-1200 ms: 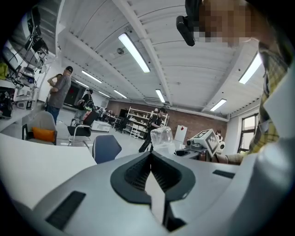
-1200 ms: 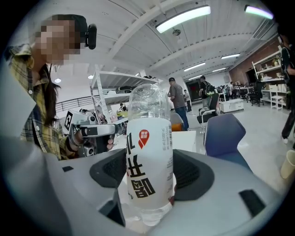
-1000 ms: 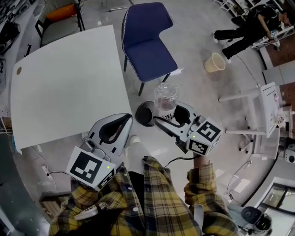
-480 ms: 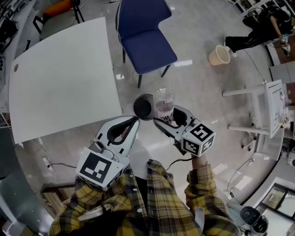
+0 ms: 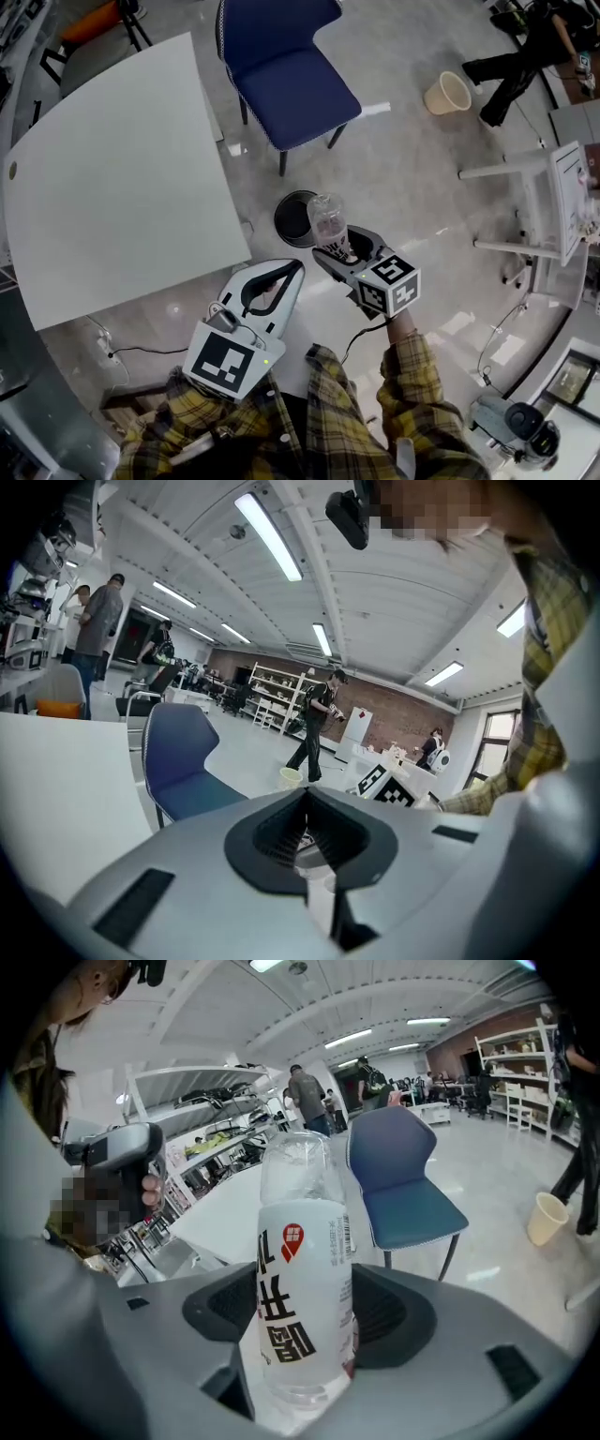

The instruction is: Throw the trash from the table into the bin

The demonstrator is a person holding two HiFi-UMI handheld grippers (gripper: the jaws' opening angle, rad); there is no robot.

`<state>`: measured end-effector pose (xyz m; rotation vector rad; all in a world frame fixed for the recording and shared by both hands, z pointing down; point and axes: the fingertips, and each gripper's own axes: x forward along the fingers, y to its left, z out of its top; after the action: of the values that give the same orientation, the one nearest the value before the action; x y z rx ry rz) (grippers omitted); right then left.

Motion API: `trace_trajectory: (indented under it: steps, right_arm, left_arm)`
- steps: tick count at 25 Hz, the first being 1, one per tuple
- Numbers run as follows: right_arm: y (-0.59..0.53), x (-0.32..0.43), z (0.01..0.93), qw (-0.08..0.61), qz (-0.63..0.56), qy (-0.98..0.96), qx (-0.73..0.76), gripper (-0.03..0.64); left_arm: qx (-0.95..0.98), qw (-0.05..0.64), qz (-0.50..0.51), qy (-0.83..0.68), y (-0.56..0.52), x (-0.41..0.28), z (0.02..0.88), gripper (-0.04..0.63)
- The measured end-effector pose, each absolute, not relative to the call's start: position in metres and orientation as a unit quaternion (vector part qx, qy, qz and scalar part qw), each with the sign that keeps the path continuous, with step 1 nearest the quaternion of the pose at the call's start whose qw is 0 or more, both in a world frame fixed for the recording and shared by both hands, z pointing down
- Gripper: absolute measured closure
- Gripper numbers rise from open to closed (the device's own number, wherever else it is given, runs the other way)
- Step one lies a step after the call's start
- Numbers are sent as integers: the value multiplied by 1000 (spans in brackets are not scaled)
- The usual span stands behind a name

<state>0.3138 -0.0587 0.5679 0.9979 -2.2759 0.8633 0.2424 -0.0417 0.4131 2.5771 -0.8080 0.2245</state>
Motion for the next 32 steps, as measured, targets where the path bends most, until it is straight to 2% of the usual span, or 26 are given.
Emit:
trace_trajectory:
  steps: [11, 22, 32]
  right_arm:
    - [-50, 330, 706, 276, 352, -805, 390, 328]
    - [-45, 356, 868, 272, 416, -762, 414, 327]
    - [-64, 366, 1017, 334, 453, -717, 411, 327]
  left_arm:
    - [944, 212, 105, -231, -27, 286, 527, 586]
    - [932, 250, 154, -213, -7, 312, 683, 586]
    - [921, 259, 194, -216, -7, 302, 788, 586]
